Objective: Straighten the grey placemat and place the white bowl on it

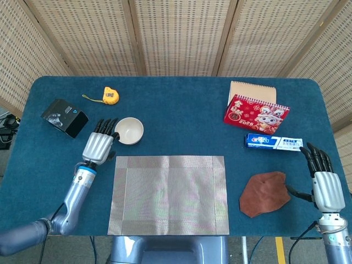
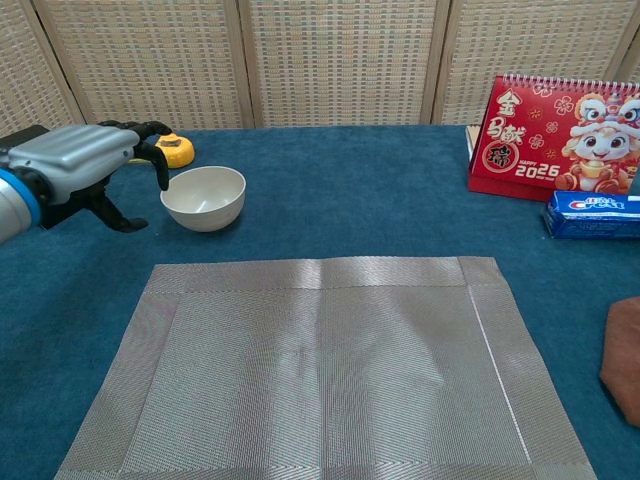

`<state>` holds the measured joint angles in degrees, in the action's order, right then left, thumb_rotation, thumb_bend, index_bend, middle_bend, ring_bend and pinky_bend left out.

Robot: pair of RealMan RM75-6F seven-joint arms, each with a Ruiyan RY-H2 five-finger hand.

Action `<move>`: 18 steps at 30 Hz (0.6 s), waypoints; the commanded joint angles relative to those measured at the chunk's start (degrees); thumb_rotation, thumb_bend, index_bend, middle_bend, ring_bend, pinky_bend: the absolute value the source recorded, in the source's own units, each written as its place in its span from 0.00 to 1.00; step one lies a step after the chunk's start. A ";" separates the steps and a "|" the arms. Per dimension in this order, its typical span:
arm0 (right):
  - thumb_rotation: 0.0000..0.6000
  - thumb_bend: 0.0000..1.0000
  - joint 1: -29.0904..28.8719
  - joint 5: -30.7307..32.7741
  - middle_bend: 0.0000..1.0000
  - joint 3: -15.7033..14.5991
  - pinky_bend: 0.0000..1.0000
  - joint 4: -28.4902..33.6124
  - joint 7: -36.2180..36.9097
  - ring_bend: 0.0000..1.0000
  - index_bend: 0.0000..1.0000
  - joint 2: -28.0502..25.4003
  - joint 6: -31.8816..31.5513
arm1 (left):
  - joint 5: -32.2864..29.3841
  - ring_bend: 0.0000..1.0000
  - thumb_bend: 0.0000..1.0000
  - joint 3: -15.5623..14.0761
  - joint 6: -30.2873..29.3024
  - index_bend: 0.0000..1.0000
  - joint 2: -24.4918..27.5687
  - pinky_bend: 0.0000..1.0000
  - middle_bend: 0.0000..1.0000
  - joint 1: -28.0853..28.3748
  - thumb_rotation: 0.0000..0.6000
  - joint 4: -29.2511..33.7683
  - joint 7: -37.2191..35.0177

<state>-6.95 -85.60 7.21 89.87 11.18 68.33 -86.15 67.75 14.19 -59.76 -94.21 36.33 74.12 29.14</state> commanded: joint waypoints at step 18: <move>1.00 0.10 -0.21 1.19 0.00 0.76 0.00 -0.10 2.72 0.00 0.11 -0.89 0.65 | -8.53 0.00 0.37 1.31 5.31 0.42 -8.39 0.00 0.00 7.19 1.00 -11.41 4.73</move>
<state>-7.14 -84.43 7.97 89.78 13.89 67.43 -85.52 59.31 15.59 -54.55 -102.46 43.39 62.85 33.79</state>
